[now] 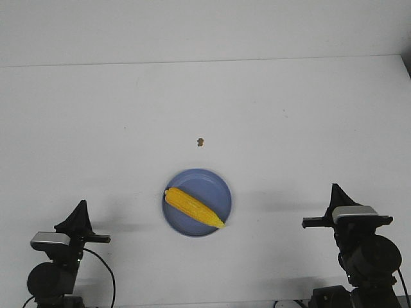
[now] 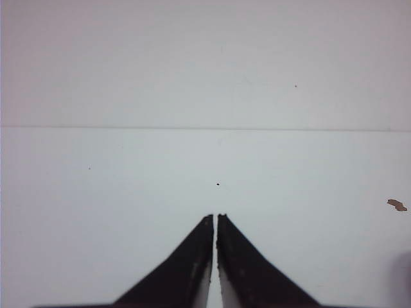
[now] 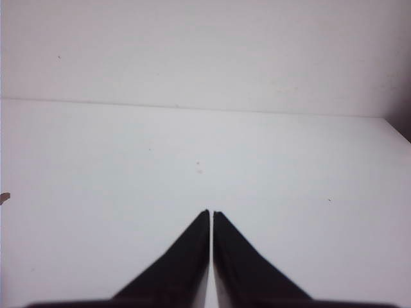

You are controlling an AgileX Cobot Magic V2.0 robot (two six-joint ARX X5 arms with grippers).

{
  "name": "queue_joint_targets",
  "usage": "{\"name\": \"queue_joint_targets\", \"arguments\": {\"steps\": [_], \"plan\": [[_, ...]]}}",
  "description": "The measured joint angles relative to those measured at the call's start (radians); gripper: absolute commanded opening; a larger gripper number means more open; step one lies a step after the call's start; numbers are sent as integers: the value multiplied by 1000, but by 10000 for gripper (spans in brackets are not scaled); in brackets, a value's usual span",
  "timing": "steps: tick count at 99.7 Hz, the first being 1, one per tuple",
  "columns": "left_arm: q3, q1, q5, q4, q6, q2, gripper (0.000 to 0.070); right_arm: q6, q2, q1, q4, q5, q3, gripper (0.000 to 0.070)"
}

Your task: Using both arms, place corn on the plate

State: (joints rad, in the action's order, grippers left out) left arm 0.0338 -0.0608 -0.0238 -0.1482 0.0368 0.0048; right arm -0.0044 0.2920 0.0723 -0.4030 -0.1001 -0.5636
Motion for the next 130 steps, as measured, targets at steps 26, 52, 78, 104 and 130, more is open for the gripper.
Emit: {"name": "queue_joint_targets", "arguments": {"steps": [26, 52, 78, 104, 130], "plan": [[0, 0, 0, 0, 0, 0, 12, -18, -143, -1, 181, -33, 149, 11], [0, 0, 0, 0, 0, 0, 12, -12, -283, -31, 337, -30, 360, 11], [0, 0, 0, 0, 0, 0, 12, 2, -291, -73, 388, 22, 429, 11], [0, 0, 0, 0, 1, 0, 12, 13, -291, -79, 513, 47, 517, 11], [0, 0, 0, 0, 2, 0, 12, 29, -291, -79, 519, 48, 549, 11]]}}
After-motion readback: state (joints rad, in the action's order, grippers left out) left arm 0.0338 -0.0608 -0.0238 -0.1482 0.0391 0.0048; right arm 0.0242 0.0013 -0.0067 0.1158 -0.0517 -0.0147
